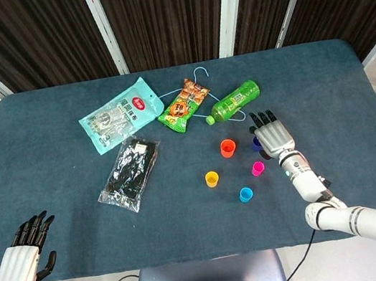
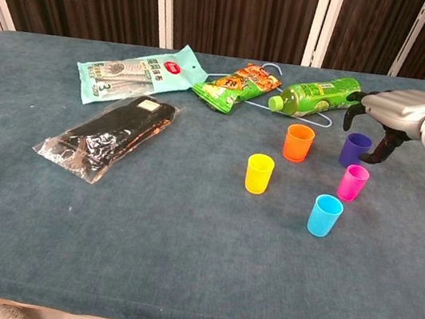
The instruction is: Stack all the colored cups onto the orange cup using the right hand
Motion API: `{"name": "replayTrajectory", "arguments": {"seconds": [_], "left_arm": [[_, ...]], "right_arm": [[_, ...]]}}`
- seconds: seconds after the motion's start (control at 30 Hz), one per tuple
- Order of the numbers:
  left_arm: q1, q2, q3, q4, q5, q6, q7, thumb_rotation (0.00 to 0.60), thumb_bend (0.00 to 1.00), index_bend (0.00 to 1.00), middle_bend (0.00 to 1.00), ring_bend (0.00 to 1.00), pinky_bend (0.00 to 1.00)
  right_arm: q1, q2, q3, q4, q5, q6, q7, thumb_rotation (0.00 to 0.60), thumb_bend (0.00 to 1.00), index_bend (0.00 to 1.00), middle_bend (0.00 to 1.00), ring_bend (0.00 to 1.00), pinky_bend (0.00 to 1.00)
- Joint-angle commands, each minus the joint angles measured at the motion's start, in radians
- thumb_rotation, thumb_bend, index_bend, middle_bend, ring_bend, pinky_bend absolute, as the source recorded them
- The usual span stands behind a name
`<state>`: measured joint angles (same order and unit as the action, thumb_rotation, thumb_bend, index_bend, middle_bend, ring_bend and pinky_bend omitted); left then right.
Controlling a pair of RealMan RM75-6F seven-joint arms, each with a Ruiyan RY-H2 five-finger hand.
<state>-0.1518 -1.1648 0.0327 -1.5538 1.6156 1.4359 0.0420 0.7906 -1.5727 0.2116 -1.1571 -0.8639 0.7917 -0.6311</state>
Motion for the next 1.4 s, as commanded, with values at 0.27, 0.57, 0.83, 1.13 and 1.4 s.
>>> {"name": "replayTrajectory", "arguments": {"seconds": [0.27, 0.57, 0.83, 1.13, 1.4], "left_arm": [[-0.002, 0.002, 0.002, 0.000, -0.001, -0.007, -0.001, 0.600, 0.47, 0.00, 0.00, 0.00, 0.12], [-0.003, 0.003, 0.003, 0.001, 0.003, -0.005, -0.008, 0.600, 0.47, 0.00, 0.00, 0.00, 0.12], [-0.003, 0.005, 0.007, -0.001, 0.007, -0.005, -0.007, 0.600, 0.47, 0.00, 0.00, 0.00, 0.12], [0.000, 0.011, 0.010, 0.001, 0.014, 0.000, -0.015, 0.600, 0.47, 0.00, 0.00, 0.00, 0.12], [0.001, 0.017, 0.010, -0.001, 0.013, 0.002, -0.024, 0.600, 0.47, 0.00, 0.00, 0.00, 0.12]], "right_arm": [[0.024, -0.050, -0.011, 0.063, 0.030, 0.016, -0.003, 0.600, 0.50, 0.58, 0.00, 0.00, 0.00], [-0.014, 0.029, 0.029, -0.101, -0.071, 0.133, 0.131, 0.600, 0.51, 0.63, 0.02, 0.00, 0.00], [0.001, 0.057, 0.056, -0.227, -0.100, 0.200, 0.112, 0.600, 0.51, 0.62, 0.02, 0.00, 0.00], [0.065, -0.071, 0.065, -0.117, 0.016, 0.187, 0.004, 0.600, 0.51, 0.62, 0.02, 0.00, 0.00], [0.078, -0.112, 0.049, -0.070, 0.017, 0.157, 0.023, 0.600, 0.51, 0.49, 0.02, 0.00, 0.00]]}}
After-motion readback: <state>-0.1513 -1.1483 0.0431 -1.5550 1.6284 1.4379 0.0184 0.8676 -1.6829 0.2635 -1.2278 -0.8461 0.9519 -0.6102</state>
